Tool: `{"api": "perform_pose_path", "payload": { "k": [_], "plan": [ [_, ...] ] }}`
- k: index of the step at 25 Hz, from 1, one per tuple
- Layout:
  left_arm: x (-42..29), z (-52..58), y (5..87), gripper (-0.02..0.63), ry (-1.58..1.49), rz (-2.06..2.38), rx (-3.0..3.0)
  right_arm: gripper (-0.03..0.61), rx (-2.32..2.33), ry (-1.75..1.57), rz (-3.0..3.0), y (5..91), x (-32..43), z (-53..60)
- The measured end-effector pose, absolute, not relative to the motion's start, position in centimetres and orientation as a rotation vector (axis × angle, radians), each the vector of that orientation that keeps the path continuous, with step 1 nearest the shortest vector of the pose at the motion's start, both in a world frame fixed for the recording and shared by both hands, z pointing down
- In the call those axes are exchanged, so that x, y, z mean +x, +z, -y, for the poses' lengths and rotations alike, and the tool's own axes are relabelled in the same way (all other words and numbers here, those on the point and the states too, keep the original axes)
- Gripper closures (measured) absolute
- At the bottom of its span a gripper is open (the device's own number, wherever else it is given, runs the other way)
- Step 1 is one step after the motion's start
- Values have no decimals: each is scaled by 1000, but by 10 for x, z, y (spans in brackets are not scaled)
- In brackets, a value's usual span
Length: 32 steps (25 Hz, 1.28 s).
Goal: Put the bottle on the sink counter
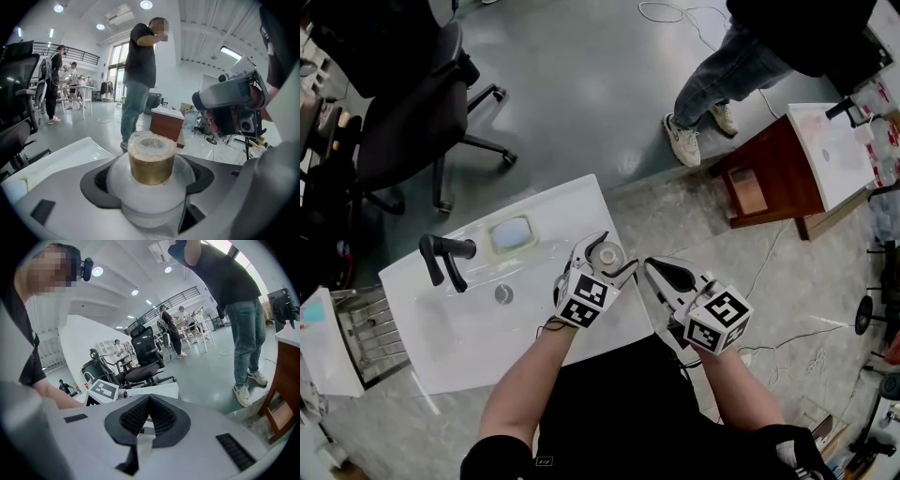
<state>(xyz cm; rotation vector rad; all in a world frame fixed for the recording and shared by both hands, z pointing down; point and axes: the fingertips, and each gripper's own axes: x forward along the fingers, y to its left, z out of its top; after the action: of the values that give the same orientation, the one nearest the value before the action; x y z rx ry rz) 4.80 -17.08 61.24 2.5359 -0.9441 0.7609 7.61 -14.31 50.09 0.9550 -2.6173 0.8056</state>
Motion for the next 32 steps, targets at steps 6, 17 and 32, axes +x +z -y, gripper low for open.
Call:
{"api": "perform_pose_path", "payload": {
  "k": [6, 17, 32],
  "plan": [
    [49, 166, 615, 256, 814, 938, 2536, 563, 955, 805, 2626, 500, 77, 143],
    [47, 167, 614, 258, 845, 944, 2548, 565, 964, 814, 2614, 502, 80, 143],
    [26, 209, 603, 259, 792, 1097, 2522, 565, 953, 823, 2603, 507, 82, 144]
  ]
}}
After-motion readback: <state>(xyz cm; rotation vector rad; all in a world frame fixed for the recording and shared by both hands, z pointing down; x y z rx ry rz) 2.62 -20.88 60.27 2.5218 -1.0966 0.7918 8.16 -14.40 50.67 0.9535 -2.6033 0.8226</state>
